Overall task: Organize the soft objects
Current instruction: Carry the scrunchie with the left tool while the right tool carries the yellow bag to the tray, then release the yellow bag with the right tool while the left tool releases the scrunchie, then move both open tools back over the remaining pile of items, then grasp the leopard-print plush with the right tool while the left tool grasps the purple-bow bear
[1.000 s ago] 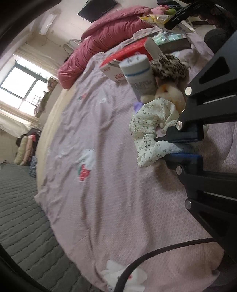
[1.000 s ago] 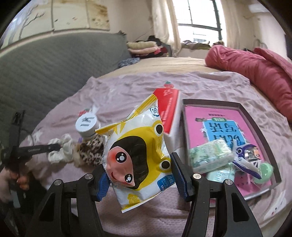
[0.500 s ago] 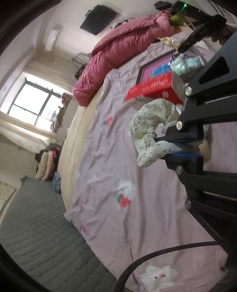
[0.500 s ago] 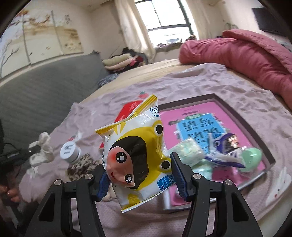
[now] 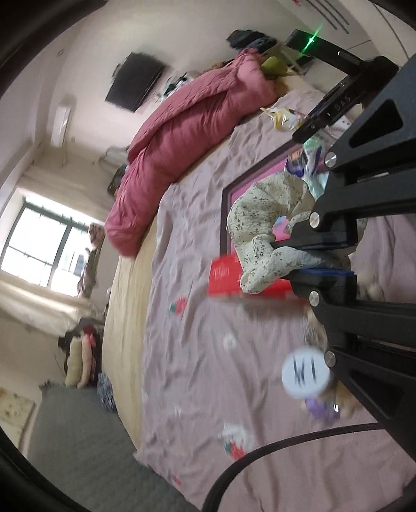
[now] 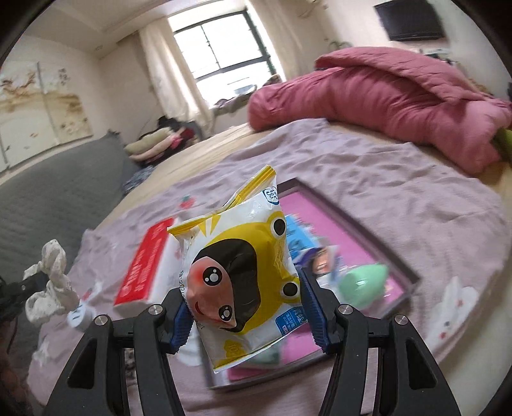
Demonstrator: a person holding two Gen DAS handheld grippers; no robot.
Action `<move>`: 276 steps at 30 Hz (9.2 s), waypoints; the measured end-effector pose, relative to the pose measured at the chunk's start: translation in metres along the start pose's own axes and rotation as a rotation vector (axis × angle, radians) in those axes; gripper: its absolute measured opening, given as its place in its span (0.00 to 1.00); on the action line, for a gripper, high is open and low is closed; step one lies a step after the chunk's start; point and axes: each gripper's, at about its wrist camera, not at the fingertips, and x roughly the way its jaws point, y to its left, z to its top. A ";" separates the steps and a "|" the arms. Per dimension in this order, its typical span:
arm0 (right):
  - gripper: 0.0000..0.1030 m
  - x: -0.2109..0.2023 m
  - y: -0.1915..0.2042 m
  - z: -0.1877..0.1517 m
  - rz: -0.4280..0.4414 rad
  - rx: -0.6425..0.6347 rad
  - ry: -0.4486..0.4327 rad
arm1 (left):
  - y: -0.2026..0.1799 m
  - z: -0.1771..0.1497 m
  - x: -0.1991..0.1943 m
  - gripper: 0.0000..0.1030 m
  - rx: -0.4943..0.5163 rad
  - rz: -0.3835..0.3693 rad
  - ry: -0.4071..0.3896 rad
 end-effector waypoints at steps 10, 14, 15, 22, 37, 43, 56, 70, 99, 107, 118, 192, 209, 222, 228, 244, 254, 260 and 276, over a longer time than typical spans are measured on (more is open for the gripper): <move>0.59 0.001 -0.035 0.007 -0.126 0.074 0.001 | -0.074 -0.031 0.057 0.08 0.128 -0.081 0.136; 0.59 0.008 -0.049 0.006 -0.157 0.119 0.038 | -0.088 -0.048 0.081 0.08 0.159 -0.088 0.193; 0.59 0.010 -0.050 0.006 -0.161 0.127 0.046 | -0.091 -0.051 0.086 0.08 0.167 -0.087 0.205; 0.59 0.029 -0.057 0.004 -0.168 0.143 0.108 | -0.096 -0.065 0.115 0.08 0.187 -0.059 0.259; 0.60 0.051 -0.054 0.007 -0.140 0.124 0.133 | -0.091 -0.060 0.161 0.08 0.203 0.014 0.280; 0.60 0.060 -0.054 0.007 -0.124 0.117 0.170 | -0.091 -0.058 0.159 0.08 0.183 0.000 0.281; 0.61 0.066 -0.050 0.004 -0.134 0.092 0.208 | -0.088 -0.075 0.154 0.09 0.169 -0.016 0.306; 0.71 0.052 -0.044 0.008 -0.120 0.067 0.134 | -0.078 -0.081 0.147 0.09 0.153 -0.013 0.300; 0.73 0.030 -0.064 0.010 -0.131 0.157 0.044 | -0.088 -0.054 0.158 0.42 0.124 -0.044 0.273; 0.73 0.030 -0.064 0.010 -0.131 0.153 0.045 | -0.085 -0.049 0.149 0.54 0.112 -0.047 0.260; 0.73 0.030 -0.062 0.010 -0.133 0.146 0.041 | -0.085 -0.045 0.131 0.62 0.107 -0.069 0.227; 0.75 -0.067 0.099 -0.008 0.007 -0.251 -0.108 | 0.126 -0.045 -0.078 0.63 -0.146 0.263 0.084; 0.75 -0.028 0.194 -0.085 0.166 -0.669 0.063 | 0.157 -0.083 -0.028 0.63 -0.200 0.239 0.195; 0.75 0.017 0.207 -0.119 0.153 -0.791 0.158 | 0.183 -0.085 0.015 0.63 -0.288 0.169 0.240; 0.75 0.035 0.218 -0.136 0.145 -0.879 0.165 | 0.192 -0.083 0.030 0.63 -0.326 0.134 0.247; 0.53 0.071 0.241 -0.159 0.089 -1.055 0.097 | 0.202 -0.086 0.044 0.63 -0.370 0.074 0.234; 0.16 0.057 0.211 -0.118 0.197 -0.832 0.170 | 0.217 -0.086 0.038 0.42 -0.427 0.029 0.193; 0.16 0.043 0.169 -0.077 0.181 -0.607 0.151 | 0.218 -0.082 0.031 0.11 -0.431 -0.004 0.170; 0.16 0.027 0.167 -0.074 0.223 -0.580 0.134 | 0.214 -0.094 0.048 0.66 -0.491 -0.017 0.285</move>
